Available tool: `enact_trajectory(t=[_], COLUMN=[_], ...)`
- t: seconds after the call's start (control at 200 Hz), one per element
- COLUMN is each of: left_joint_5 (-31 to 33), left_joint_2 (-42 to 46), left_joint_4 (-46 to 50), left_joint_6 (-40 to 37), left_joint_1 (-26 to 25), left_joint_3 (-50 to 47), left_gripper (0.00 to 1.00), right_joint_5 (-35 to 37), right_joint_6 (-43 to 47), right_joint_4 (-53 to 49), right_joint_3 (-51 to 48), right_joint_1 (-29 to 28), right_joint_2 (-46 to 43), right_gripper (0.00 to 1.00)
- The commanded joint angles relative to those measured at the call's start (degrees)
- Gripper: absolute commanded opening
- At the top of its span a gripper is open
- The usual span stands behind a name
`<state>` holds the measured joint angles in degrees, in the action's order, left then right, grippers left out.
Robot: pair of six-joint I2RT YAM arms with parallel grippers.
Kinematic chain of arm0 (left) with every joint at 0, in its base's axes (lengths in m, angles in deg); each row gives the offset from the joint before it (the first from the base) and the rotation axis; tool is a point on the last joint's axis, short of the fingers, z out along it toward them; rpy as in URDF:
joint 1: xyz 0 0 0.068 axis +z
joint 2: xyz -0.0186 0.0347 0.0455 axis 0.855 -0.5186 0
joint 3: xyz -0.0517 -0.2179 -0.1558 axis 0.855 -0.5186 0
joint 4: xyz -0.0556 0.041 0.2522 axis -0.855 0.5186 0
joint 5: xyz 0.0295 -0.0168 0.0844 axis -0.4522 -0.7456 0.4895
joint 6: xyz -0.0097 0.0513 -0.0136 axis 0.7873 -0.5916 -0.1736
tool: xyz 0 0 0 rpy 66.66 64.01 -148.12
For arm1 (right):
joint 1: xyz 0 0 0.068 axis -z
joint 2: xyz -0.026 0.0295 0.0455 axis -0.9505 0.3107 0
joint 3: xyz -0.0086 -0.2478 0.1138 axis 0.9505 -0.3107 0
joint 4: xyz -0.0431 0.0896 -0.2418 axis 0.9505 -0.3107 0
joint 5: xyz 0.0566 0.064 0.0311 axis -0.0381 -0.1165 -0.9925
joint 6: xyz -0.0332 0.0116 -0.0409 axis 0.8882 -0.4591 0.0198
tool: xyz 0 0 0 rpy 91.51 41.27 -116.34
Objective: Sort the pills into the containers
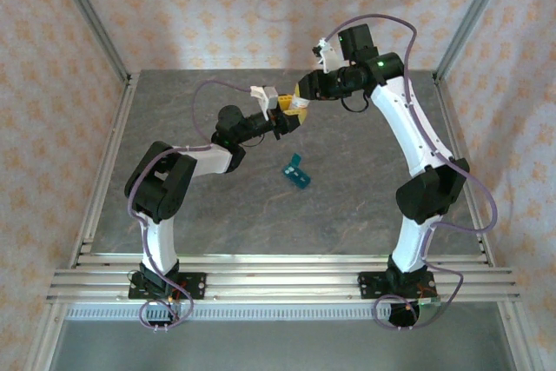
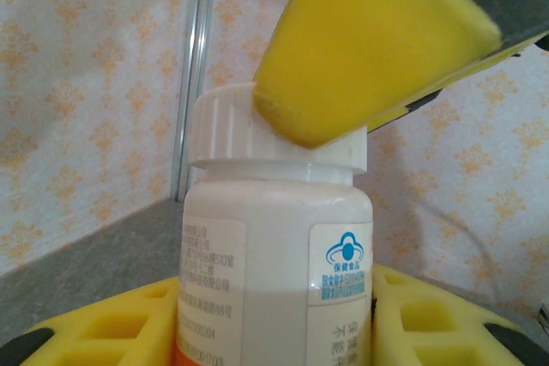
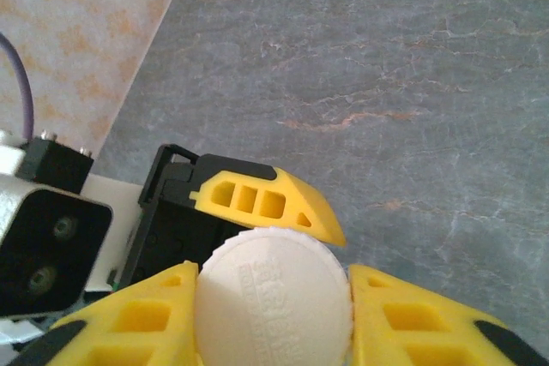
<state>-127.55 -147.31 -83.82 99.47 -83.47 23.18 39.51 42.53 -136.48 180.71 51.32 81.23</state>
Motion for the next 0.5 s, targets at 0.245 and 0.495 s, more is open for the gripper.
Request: enact_trajectory(t=[0.245,0.495], left_joint_5=[-0.76,-0.64], left_joint_2=[2.59,2.57], left_joint_4=[-3.93,-3.94], left_joint_6=[-0.08,-0.35], left_joint_1=[-0.34,-0.34], left_joint_3=[1.20,0.62], left_gripper=[0.00,0.00], right_joint_5=[24.26,26.15], right_joint_6=[-28.17,-27.40], right_joint_4=[10.45,8.24], right_joint_3=[-14.77,-12.07], right_joint_1=[-8.03,-8.81], right_joint_2=[-6.66,-5.79], right_gripper=[0.31,0.32])
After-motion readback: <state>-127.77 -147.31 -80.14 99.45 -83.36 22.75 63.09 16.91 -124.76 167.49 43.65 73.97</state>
